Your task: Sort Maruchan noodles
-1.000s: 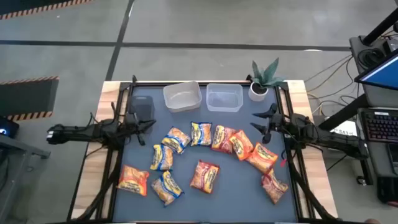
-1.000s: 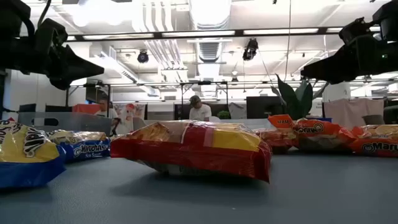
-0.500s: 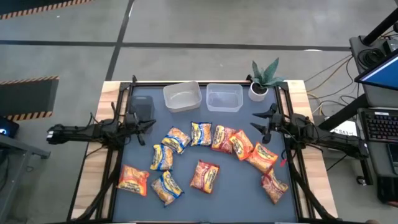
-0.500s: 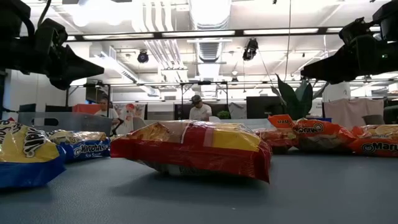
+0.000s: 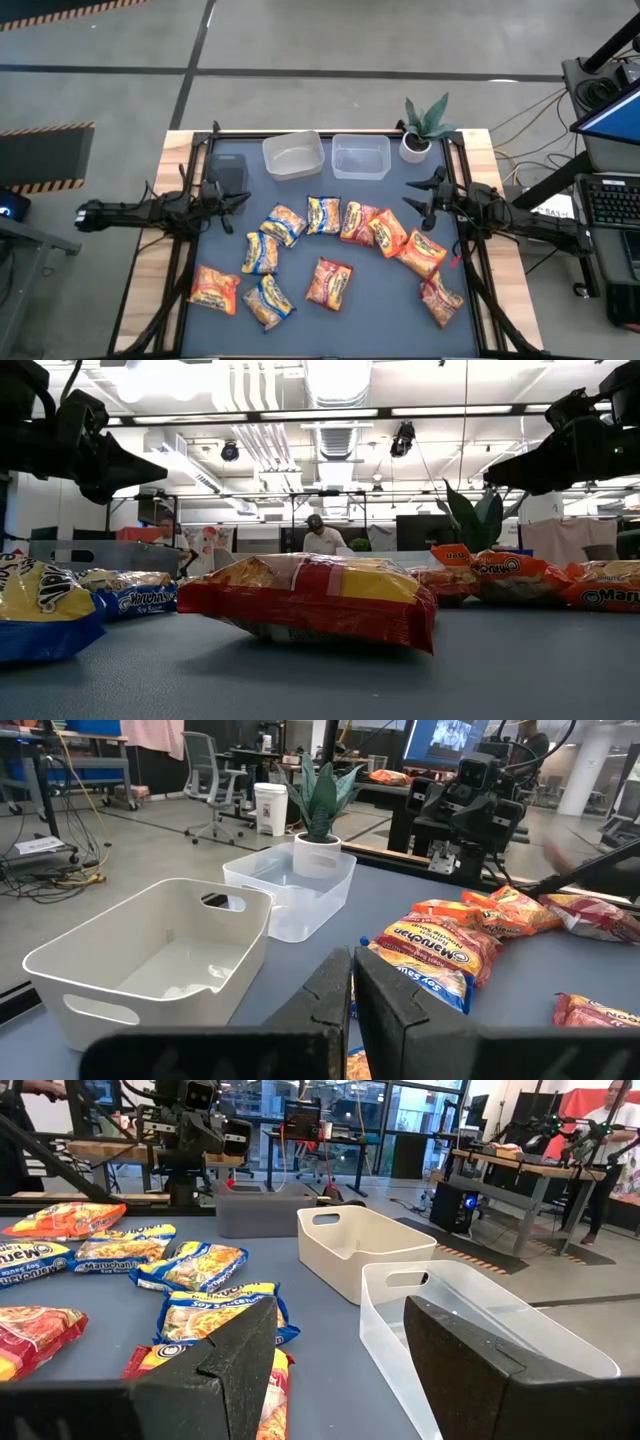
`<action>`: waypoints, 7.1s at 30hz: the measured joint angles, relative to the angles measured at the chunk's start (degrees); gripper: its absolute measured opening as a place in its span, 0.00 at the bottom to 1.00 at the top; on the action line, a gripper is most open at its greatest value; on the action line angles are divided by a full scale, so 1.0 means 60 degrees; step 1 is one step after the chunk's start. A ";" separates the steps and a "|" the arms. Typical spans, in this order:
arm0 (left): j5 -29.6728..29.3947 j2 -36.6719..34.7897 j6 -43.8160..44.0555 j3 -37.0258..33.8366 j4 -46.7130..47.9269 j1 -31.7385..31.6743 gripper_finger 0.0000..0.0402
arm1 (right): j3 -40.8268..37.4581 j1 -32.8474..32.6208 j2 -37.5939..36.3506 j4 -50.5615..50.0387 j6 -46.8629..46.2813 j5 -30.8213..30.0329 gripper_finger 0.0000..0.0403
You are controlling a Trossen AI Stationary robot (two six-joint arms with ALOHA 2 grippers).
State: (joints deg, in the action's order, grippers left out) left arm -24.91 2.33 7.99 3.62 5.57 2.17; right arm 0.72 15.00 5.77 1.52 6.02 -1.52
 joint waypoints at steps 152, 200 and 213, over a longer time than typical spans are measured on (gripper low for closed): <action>0.5204 1.6439 1.1058 1.3628 1.0130 0.2703 0.12 | 0.2465 0.0004 0.4129 0.2507 -0.2887 -0.4040 0.52; 0.3048 1.9366 1.3653 1.3129 1.1354 0.2776 0.81 | 0.2469 0.0005 0.4133 0.2561 -0.2495 -0.4320 0.52; 0.2877 1.9569 1.3612 1.3124 1.1618 0.2914 0.79 | 0.2472 0.0007 0.4133 0.2561 -0.2495 -0.4317 0.52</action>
State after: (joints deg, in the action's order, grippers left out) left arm -7.65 119.74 89.66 82.36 75.28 19.66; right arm 15.55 15.05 30.57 16.88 -8.95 -27.42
